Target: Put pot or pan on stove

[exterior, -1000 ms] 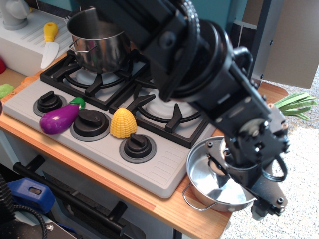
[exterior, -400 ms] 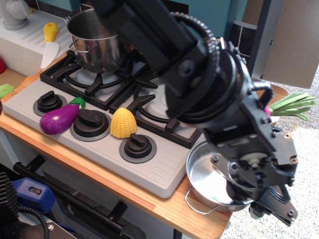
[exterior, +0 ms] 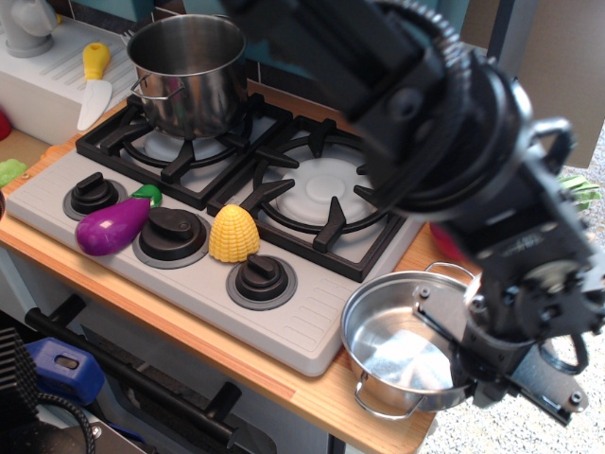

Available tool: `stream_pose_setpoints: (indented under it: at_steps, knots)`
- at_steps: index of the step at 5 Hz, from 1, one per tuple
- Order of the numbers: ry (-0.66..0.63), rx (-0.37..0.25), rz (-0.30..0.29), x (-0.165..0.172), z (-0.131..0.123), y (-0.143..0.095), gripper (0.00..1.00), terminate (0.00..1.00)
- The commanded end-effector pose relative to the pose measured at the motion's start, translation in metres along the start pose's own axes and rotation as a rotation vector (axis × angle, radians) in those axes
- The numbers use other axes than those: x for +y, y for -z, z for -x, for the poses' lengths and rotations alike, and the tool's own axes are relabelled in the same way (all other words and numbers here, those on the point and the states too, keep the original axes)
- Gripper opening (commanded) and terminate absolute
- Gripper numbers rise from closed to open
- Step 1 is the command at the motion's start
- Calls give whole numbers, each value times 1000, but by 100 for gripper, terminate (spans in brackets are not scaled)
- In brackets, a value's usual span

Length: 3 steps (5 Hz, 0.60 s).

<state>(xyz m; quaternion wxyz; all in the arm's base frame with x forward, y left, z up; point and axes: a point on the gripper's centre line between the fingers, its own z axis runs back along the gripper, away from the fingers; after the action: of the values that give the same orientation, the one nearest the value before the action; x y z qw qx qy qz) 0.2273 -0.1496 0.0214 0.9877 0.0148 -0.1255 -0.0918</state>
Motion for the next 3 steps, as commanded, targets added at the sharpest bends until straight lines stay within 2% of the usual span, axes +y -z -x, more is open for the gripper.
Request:
stream_pose_setpoints:
  at_steps: [1,2,3]
  knots:
    - [86,32,-85,9,-27,-45,0,0]
    - [131,45,-42,36,-38,-56,0,0]
    - [216,43,-38,68,-48,-61,0,0]
